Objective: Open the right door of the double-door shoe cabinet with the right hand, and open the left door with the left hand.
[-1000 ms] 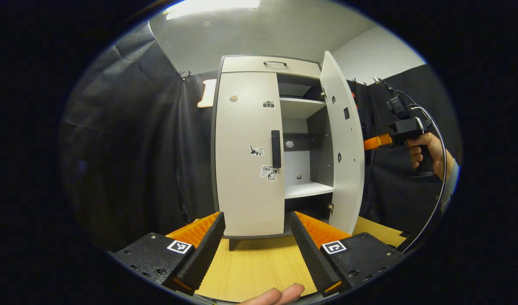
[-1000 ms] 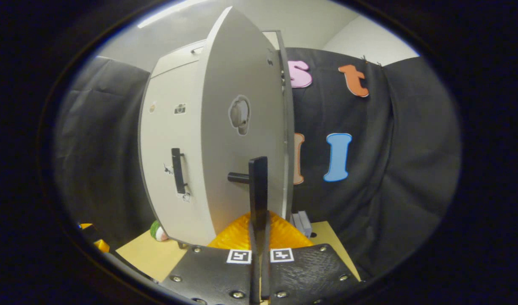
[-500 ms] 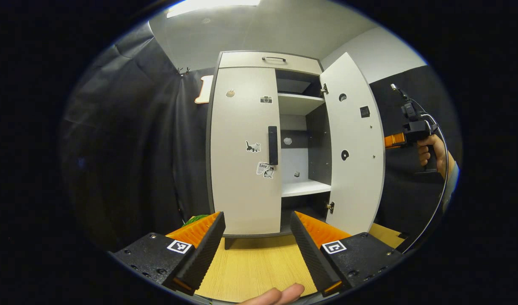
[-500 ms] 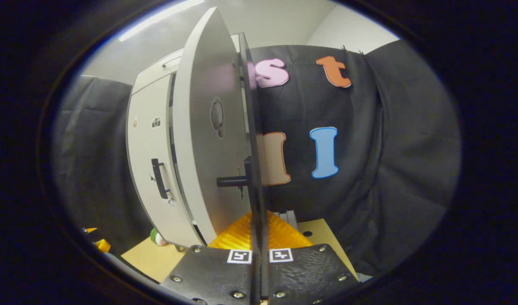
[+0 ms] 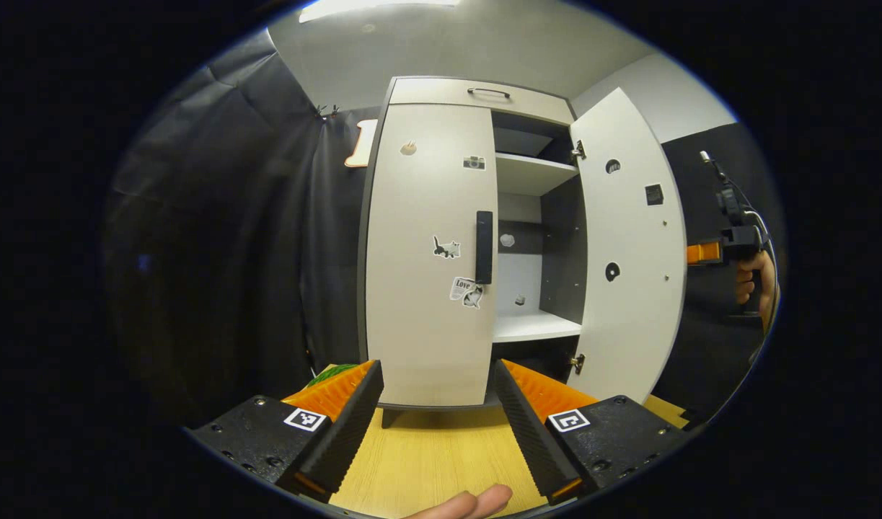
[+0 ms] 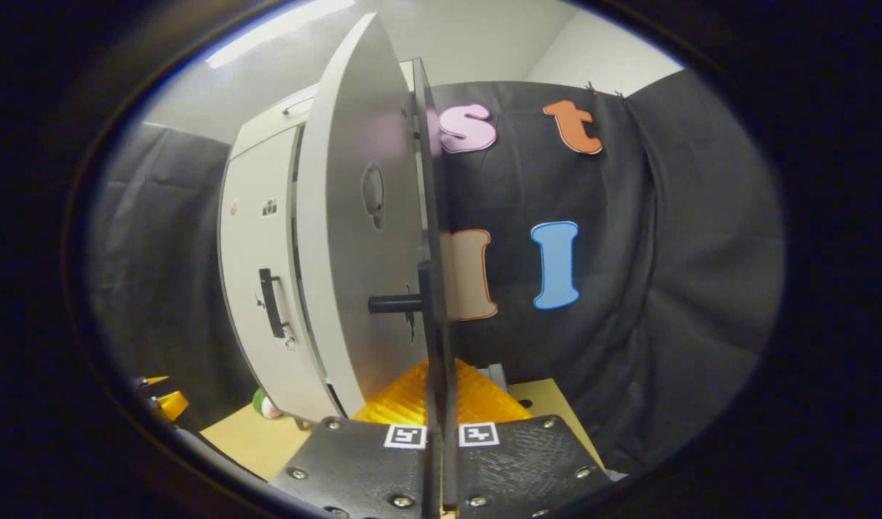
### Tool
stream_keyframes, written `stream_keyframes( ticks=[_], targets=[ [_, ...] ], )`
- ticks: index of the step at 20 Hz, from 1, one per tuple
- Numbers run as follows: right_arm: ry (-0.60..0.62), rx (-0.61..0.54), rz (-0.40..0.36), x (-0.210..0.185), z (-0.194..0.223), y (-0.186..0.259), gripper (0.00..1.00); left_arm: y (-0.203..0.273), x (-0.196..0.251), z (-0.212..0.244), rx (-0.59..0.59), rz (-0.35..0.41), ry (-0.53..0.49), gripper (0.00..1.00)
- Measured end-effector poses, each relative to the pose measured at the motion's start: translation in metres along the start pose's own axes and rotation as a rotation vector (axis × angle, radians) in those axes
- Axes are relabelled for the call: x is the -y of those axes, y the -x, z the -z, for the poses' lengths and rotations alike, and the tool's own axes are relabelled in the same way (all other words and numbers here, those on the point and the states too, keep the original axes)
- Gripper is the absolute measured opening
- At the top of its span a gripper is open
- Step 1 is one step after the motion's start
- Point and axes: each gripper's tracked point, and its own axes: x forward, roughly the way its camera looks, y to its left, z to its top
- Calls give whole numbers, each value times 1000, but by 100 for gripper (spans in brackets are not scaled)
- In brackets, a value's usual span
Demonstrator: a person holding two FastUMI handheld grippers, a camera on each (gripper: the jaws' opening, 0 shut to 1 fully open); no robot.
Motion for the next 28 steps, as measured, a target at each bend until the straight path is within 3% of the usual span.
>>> stream_keyframes(
  ticks=[3, 4, 6, 7, 11, 13, 19, 20, 25, 27, 28],
  targets=[
    [6, 11, 31, 12, 0, 2, 2, -23, 8, -8, -8, 39, 8, 96],
    [19, 25, 36, 11, -3, 7, 15, -30, 13, -11, -10, 55, 16, 96],
    [13, 52, 47, 12, -3, 21, 26, -45, 22, -15, -19, 86, 32, 96],
    [13, 67, 92, 20, -5, 30, 27, -52, 25, -17, -24, 95, 39, 96],
    [47, 157, 214, 43, -21, 71, 80, -82, 33, -27, -29, 108, 46, 96],
    [35, 166, 219, 38, -19, 92, 98, -97, 35, -30, -36, 105, 22, 96],
    [66, 163, 233, 17, -10, 135, 98, -144, 38, -60, -18, 107, -47, 96],
    [75, 157, 226, 10, -6, 136, 94, -152, 38, -70, -12, 101, -48, 96],
    [145, 117, 145, -33, 13, 142, 94, -192, 48, -113, 42, 90, -43, 96],
    [135, 110, 120, -48, 19, 146, 100, -214, 48, -123, 57, 57, -48, 96],
    [135, 109, 111, -55, 20, 147, 99, -225, 50, -124, 53, 52, -52, 93]
  ],
)
